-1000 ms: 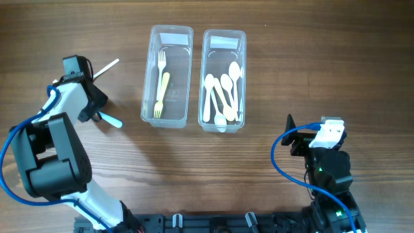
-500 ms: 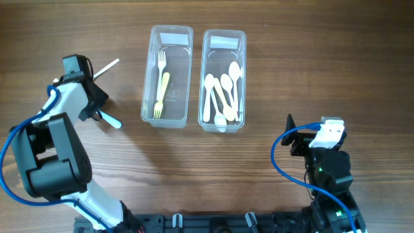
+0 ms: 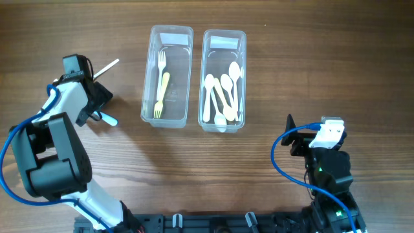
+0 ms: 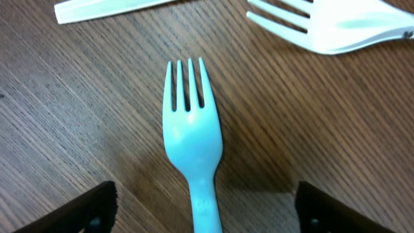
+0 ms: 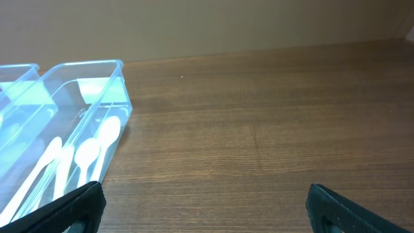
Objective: Pack container
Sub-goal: 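Move the left gripper over the light-blue fork and grasp it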
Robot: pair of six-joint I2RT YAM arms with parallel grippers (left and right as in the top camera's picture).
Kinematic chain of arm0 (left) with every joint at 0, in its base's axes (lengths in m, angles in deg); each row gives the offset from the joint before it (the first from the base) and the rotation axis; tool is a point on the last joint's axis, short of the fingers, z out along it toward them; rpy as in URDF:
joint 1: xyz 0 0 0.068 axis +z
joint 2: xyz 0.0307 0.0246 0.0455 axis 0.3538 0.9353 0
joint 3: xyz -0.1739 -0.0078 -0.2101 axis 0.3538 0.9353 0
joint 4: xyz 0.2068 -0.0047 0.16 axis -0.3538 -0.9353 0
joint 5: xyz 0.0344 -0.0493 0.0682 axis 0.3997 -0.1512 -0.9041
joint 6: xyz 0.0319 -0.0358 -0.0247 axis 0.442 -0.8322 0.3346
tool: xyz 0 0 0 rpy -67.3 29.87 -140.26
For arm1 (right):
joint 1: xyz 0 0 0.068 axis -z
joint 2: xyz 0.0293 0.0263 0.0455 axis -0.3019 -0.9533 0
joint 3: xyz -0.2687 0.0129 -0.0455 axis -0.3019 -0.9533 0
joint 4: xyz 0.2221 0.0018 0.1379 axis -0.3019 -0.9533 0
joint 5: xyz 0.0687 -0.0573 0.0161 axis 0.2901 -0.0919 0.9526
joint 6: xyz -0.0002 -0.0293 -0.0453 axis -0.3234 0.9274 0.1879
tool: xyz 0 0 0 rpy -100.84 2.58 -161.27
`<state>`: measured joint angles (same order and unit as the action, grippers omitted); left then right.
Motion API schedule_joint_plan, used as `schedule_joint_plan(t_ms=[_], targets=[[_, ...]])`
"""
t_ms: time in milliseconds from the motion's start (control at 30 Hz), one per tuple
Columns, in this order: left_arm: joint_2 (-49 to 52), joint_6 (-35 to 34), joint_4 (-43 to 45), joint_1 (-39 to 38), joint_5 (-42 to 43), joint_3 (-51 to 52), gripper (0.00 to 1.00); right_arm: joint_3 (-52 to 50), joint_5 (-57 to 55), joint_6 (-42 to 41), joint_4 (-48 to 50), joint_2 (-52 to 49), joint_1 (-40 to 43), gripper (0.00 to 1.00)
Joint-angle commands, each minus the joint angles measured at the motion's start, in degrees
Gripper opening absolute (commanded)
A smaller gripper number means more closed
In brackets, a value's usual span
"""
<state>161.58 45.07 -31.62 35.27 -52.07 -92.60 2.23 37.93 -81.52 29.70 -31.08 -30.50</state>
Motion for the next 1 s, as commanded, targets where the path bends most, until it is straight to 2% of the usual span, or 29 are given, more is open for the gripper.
schedule_joint_plan(t_ms=[0,67,133,167,233,467,600,700,833,900,933,967], targets=[[0.7,0.0,1.2,0.1,0.5,0.2,0.93,-0.2,0.3,0.7,0.3,0.3,-0.2,1.00],[0.8,0.0,2.5,0.1,0.4,0.2,0.86,-0.2,0.3,0.7,0.3,0.3,-0.2,1.00],[0.8,0.0,3.8,0.1,0.0,0.2,0.60,-0.2,0.3,0.7,0.3,0.3,-0.2,1.00],[0.8,0.0,4.1,0.2,-0.9,0.2,0.58,-0.2,0.3,0.7,0.3,0.3,-0.2,1.00],[0.8,0.0,4.1,0.7,-2.3,0.2,0.76,-0.2,0.3,0.7,0.3,0.3,-0.2,1.00],[0.8,-1.5,4.8,3.3,-1.6,0.6,0.80,-0.2,0.3,0.7,0.3,0.3,-0.2,1.00],[1.0,-1.4,5.0,3.3,1.3,0.7,0.72,-0.2,0.3,0.7,0.3,0.3,-0.2,1.00],[2.5,-1.4,5.2,3.4,1.4,0.7,0.47,-0.2,0.3,0.7,0.3,0.3,-0.2,1.00],[5.4,-1.4,5.2,3.4,1.4,0.7,0.48,-0.2,0.3,0.7,0.3,0.3,-0.2,1.00],[5.5,-1.4,5.1,3.4,1.4,0.7,0.57,-0.2,0.3,0.7,0.3,0.3,-0.2,1.00],[5.5,-1.4,4.9,3.4,1.4,0.6,0.56,-0.2,0.3,0.7,0.3,0.3,-0.2,1.00],[5.5,-1.4,4.5,3.3,1.4,0.6,0.43,-0.2,0.3,0.7,0.3,0.3,-0.2,1.00]])
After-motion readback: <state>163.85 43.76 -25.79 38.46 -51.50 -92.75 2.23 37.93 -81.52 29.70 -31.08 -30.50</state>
